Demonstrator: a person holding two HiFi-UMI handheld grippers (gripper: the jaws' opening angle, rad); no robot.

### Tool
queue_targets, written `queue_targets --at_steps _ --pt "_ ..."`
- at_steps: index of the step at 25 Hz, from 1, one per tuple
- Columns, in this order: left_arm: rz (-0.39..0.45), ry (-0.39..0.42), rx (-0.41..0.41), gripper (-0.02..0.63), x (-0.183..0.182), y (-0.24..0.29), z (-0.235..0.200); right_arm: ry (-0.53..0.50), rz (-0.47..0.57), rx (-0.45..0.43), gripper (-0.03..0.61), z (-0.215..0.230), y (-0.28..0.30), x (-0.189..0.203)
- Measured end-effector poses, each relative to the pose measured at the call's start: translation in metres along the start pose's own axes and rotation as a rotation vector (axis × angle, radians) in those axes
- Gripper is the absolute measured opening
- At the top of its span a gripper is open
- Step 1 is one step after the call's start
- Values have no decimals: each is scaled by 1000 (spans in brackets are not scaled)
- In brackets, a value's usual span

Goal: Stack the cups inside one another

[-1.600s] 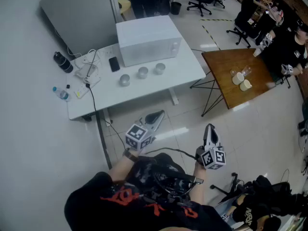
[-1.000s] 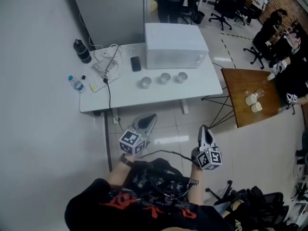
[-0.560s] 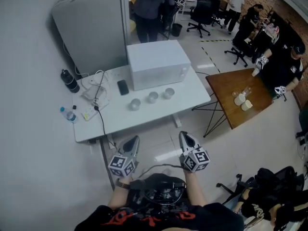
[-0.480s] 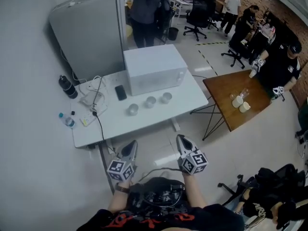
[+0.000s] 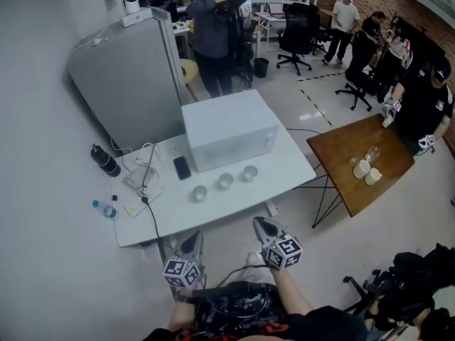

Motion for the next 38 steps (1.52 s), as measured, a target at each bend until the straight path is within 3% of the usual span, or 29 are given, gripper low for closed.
queue_targets --at_steps 9,16,19,24,32,38 --pt "-3 16 -33 2 -27 95 29 2 -28 -84 6 91 38 -38" --pt "-54 114 -81 2 -42 126 39 76 -44 -155 6 126 69 -41" --pt "-70 113 -82 2 -45 135 40 101 -58 -171 6 136 86 -42" --pt "-101 78 -90 2 -36 143 17 110 -90 -156 6 133 101 -34" --pt "-12 95 -59 2 -53 152 -63 55 -11 -63 6 118 153 -53" --pt "-2 42 -46 2 -55 139 -110 -7 -49 -8 6 94 183 -59"
Point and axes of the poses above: the fingertips, and each gripper's own axes: y forward along the fingers, z to its right, x out of its underside, the point moved 6 cm from there along -y, backward along the fingers, and after that the axes turned 1 degree about -z, right-handed, at the moved point
